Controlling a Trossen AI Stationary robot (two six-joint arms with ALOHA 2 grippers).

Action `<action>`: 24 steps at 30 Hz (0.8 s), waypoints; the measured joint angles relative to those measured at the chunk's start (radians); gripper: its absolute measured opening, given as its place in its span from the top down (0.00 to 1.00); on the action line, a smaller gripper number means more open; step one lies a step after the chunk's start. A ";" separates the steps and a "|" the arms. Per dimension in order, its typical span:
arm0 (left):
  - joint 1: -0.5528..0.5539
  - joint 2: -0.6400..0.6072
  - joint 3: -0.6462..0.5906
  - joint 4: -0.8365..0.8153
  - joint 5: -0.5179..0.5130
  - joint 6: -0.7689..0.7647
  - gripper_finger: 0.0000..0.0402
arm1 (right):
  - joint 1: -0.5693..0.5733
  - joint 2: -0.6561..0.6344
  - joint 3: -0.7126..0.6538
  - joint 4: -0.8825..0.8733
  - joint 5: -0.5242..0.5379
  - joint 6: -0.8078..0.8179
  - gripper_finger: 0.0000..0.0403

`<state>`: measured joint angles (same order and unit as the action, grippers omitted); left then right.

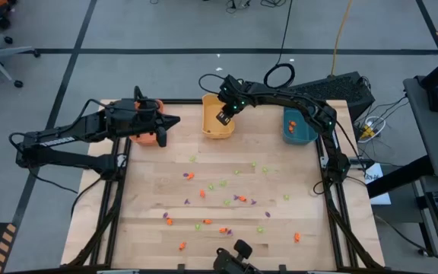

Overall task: Sort Halloween decoration
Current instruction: Put the purple witch hat toy into the yellow bin

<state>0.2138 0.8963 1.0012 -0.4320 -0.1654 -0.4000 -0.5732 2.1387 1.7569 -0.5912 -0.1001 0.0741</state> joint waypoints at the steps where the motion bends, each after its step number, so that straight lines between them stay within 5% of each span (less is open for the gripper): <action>1: 0.000 0.000 0.000 -0.001 0.000 -0.022 0.97 | 0.000 0.000 0.000 -0.002 0.000 0.002 0.90; 12: -0.001 0.000 0.000 -0.006 0.031 -0.132 0.97 | 0.002 -0.150 -0.001 -0.060 -0.004 0.037 0.69; 24: -0.030 0.067 0.000 -0.201 0.038 -0.144 0.97 | 0.102 -0.453 -0.001 -0.262 -0.006 0.045 0.66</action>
<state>0.1841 0.9628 1.0012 -0.6328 -0.1274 -0.5442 -0.4708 1.6858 1.7561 -0.8533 -0.1059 0.1191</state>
